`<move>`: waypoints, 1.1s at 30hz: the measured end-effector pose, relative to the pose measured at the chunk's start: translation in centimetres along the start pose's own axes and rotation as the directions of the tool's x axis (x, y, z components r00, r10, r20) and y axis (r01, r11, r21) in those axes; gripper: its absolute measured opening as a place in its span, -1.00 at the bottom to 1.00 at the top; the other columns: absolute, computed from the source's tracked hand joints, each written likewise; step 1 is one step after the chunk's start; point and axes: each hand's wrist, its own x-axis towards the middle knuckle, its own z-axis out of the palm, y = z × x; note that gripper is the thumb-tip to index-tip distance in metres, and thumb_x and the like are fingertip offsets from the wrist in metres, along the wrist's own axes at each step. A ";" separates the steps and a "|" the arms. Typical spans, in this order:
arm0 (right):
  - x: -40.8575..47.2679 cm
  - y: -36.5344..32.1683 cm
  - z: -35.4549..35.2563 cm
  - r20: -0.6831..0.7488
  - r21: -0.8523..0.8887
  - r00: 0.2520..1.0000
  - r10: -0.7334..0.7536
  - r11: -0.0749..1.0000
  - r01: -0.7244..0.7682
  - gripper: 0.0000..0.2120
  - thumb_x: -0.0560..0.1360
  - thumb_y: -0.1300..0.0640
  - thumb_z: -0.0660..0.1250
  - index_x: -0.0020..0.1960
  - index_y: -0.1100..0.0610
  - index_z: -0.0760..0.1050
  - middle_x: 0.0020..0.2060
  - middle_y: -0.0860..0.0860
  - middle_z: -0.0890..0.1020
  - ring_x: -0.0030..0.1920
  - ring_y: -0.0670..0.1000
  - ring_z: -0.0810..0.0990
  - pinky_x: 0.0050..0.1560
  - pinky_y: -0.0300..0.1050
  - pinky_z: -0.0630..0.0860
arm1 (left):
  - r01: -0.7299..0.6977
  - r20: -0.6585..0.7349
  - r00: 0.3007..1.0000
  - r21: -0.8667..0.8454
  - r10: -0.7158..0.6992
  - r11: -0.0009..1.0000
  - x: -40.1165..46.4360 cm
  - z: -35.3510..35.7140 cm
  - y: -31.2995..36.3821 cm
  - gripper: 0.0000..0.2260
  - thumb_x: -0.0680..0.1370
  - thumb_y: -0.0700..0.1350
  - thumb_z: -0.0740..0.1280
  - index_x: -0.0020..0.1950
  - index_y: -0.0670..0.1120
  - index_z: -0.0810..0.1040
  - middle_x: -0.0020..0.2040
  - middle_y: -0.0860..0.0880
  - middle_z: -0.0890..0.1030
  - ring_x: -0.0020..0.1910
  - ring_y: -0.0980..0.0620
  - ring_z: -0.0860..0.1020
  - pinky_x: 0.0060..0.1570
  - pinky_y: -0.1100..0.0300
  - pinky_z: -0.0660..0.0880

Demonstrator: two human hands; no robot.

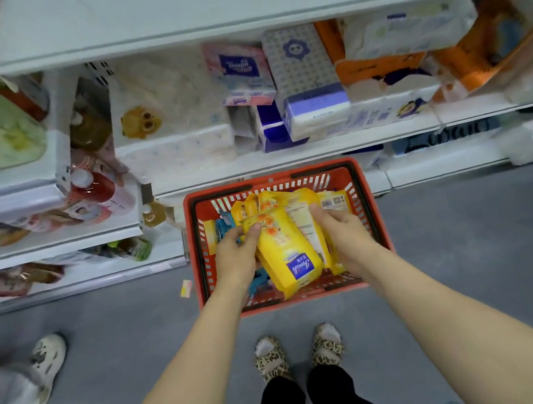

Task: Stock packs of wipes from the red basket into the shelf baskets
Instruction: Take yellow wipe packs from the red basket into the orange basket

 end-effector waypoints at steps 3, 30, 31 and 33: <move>-1.5 -0.8 1.8 0.092 0.072 0.993 0.080 0.994 -0.087 -0.47 0.50 -0.20 0.36 0.36 0.07 0.45 0.12 0.06 0.70 0.11 0.14 0.69 0.14 0.22 0.60 | -0.033 -0.016 0.999 -0.030 0.033 0.999 -1.4 -0.9 1.3 -0.86 0.57 0.06 0.39 -0.03 0.00 0.60 -0.03 -0.04 0.71 -0.02 -0.10 0.68 0.03 -0.21 0.61; -8.8 -11.3 -3.3 0.212 -0.218 0.960 -0.183 0.949 0.229 -0.45 0.39 -0.17 0.53 0.29 0.00 0.50 0.08 0.04 0.71 0.03 0.08 0.72 -0.05 0.03 0.66 | -0.031 0.284 0.951 -0.294 0.118 0.955 -7.1 3.5 10.8 -0.71 0.62 -0.18 0.33 0.32 0.02 0.47 0.07 -0.07 0.67 -0.12 -0.07 0.71 -0.25 -0.02 0.66; -8.7 -11.7 -4.6 0.222 -0.202 0.962 -0.157 0.958 0.203 -0.46 0.38 -0.11 0.53 0.29 0.01 0.49 0.08 0.06 0.71 0.03 0.11 0.71 -0.10 0.01 0.64 | -0.043 0.281 0.951 -0.292 0.129 0.955 -7.3 4.7 11.2 -0.70 0.62 -0.15 0.33 0.34 0.05 0.45 0.09 -0.08 0.67 -0.09 -0.10 0.71 -0.18 -0.09 0.66; -8.9 -12.5 -7.5 0.201 -0.166 0.970 -0.135 0.971 0.170 -0.44 0.29 -0.02 0.48 0.26 0.02 0.46 0.05 0.09 0.70 -0.03 0.13 0.70 -0.20 -0.02 0.62 | -0.069 0.286 0.945 -0.301 0.159 0.951 -7.7 7.4 11.9 -0.70 0.62 -0.10 0.32 0.35 0.05 0.45 0.11 -0.11 0.68 -0.04 -0.15 0.70 -0.05 -0.24 0.63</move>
